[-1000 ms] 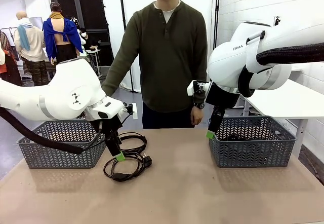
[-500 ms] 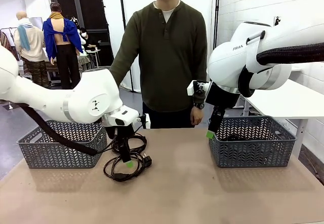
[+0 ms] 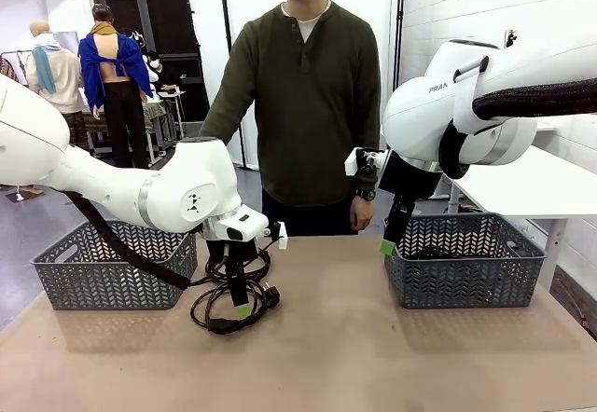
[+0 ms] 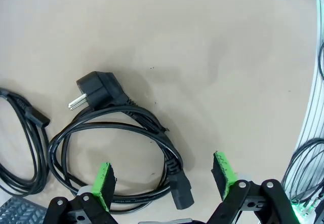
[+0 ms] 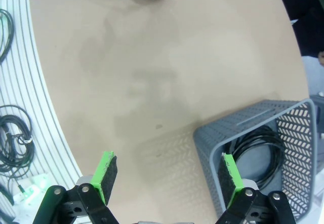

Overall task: Organize the cables according to human instructions.
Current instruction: Pick up a bundle of cables and place it in the basket indicated by the human.

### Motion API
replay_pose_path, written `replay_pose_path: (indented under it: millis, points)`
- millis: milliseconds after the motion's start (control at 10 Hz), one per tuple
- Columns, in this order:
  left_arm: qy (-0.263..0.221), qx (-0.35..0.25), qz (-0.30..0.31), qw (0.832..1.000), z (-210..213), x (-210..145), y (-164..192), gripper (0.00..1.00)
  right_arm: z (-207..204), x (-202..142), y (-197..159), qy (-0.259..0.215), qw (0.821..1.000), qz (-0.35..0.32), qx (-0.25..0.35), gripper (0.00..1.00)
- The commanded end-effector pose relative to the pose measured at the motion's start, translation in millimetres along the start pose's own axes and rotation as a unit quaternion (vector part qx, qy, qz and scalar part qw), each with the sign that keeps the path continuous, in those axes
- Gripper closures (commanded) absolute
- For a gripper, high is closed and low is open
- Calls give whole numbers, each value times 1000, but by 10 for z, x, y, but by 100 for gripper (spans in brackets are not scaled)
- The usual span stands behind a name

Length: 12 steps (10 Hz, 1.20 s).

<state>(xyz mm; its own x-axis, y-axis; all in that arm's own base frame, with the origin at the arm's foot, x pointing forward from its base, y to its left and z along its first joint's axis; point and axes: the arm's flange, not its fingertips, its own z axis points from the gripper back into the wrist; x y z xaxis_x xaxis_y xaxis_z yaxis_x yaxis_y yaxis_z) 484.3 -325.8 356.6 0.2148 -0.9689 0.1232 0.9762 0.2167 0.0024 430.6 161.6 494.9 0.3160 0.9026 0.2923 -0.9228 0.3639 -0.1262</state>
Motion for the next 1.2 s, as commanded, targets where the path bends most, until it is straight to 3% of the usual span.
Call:
replay_pose_path:
  millis: [0,1100]
  points:
    - [16,0,11,1000,-52,72,45,0,-7,-9,0,0,1000,-1,0,0]
    - [32,-11,12,999,-361,85,-15,0,-7,-9,0,0,1000,-1,0,0]
